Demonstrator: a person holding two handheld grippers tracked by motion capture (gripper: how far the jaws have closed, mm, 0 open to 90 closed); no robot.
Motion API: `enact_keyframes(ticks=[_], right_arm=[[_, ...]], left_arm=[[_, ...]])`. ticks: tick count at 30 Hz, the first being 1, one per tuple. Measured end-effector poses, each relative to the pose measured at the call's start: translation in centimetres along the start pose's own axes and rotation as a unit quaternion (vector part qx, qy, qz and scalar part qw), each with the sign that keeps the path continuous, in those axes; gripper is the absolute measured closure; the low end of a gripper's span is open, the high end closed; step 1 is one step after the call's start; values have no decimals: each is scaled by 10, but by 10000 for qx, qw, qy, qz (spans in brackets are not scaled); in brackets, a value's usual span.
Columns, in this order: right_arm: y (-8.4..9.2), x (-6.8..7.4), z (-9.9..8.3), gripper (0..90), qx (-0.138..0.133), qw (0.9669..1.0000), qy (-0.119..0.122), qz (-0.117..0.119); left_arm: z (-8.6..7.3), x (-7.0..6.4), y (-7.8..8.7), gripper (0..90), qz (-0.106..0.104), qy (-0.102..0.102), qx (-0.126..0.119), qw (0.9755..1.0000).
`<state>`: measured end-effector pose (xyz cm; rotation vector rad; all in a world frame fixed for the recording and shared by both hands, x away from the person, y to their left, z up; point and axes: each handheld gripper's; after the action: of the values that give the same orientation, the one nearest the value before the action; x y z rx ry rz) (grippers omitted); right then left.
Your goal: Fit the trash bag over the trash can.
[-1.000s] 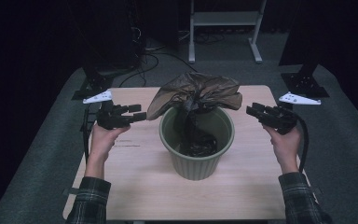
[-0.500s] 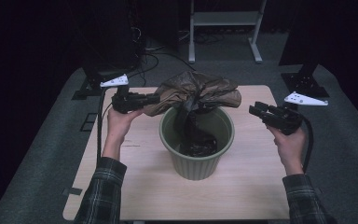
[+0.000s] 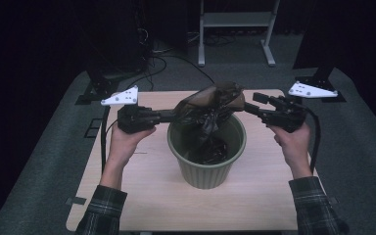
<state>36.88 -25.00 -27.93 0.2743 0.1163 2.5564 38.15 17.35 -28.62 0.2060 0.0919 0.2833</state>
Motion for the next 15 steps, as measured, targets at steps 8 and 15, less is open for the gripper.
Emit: enact_keyframes(ticks=[8,15], right_arm=[[-29,14,27,369,89,9994,275,165],[-45,-15,34,352,315,9995,-41,94]], left_arm=[[-1,-17,-2,895,-251,-167,93,9995],[-1,-22,0,894,-331,-272,118,9990]])
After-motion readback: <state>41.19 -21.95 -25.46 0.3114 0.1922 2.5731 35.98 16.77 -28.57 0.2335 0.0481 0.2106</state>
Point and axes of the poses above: each handheld gripper's, and its own axes: y roughly backward along the jaws, z roughly out of its top, x roughly to its left, and after that the axes turned 5 degrees about z, right-handed
